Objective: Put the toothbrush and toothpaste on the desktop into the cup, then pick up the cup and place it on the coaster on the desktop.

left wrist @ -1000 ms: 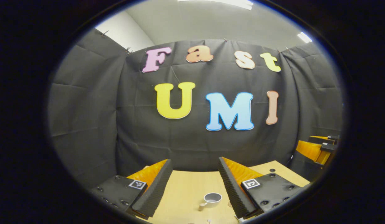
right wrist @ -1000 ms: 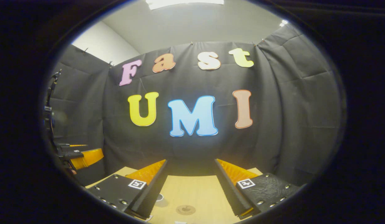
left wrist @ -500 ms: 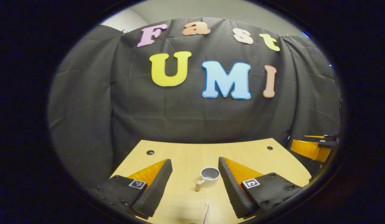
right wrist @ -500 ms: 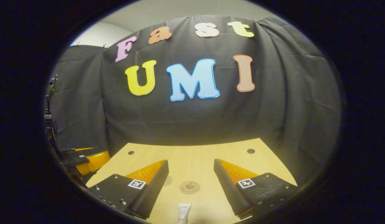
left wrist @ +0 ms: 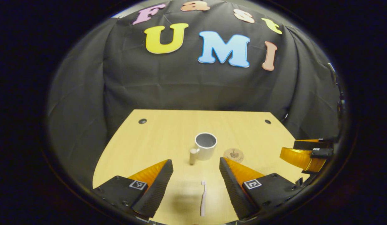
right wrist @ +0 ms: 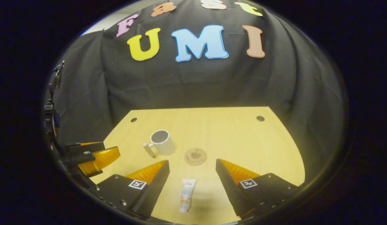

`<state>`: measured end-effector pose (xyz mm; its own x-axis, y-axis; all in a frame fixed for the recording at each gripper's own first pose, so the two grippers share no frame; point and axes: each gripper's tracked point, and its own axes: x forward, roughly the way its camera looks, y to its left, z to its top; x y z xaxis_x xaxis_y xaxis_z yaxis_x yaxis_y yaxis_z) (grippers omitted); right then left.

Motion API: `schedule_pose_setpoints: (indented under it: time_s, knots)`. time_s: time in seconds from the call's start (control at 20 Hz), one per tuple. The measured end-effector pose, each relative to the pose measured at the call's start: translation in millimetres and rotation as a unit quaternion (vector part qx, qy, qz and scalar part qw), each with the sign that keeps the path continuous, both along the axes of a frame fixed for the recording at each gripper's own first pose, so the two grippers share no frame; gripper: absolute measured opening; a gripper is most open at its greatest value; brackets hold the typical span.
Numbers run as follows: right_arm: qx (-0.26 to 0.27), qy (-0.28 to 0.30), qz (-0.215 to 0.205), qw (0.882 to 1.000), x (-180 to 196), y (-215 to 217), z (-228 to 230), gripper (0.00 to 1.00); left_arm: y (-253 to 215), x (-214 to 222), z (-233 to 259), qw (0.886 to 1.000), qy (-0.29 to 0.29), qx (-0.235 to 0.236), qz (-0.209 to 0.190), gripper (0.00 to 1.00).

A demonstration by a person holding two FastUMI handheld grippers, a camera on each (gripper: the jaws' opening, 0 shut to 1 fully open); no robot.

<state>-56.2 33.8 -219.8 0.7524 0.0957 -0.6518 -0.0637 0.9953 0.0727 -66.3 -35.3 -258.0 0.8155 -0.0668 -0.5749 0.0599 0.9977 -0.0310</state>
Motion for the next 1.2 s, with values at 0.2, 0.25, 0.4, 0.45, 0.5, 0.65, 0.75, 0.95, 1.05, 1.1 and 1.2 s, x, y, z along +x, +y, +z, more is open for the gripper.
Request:
schedule_pose_setpoints:
  time_s: [0.2,0.25,0.4,0.45,0.5,0.65,0.75,0.95,1.05,1.1,1.2]
  knots:
    - [-0.012,0.077,0.011,0.997,-8,3,-40,0.92,-4,-14,-50,0.997,0.071,-0.005,-0.008,0.96]
    - [-0.013,0.096,0.012,0.995,-14,5,-53,0.92,-3,-18,-62,0.996,0.087,-0.003,-0.009,0.96]
    - [-0.032,0.146,0.009,0.989,-28,1,-84,0.93,-4,-25,-91,0.991,0.136,-0.003,-0.004,0.96]
    - [-0.036,0.164,0.008,0.986,-32,1,-93,0.93,-5,-29,-103,0.988,0.156,-0.005,-0.004,0.97]
    - [-0.035,0.181,0.009,0.983,-34,4,-103,0.93,-5,-36,-116,0.984,0.179,-0.004,-0.004,0.97]
    - [-0.032,0.221,0.01,0.975,-41,7,-127,0.93,1,-46,-144,0.974,0.227,0.001,0.001,0.98]
    - [-0.028,0.243,0.009,0.97,-46,11,-141,0.93,-2,-50,-160,0.968,0.251,-0.001,0.003,0.98]
    - [-0.023,0.273,0.004,0.962,-53,14,-162,0.93,0,-57,-184,0.959,0.282,0.008,0.003,0.98]
    - [-0.021,0.285,0.0,0.958,-55,14,-170,0.93,1,-60,-192,0.955,0.295,0.014,0.003,0.98]
    - [-0.019,0.29,-0.003,0.957,-55,14,-172,0.93,2,-61,-195,0.954,0.3,0.016,0.003,0.98]
    - [-0.02,0.298,-0.005,0.954,-55,13,-178,0.93,4,-63,-202,0.951,0.309,0.024,0.006,0.98]
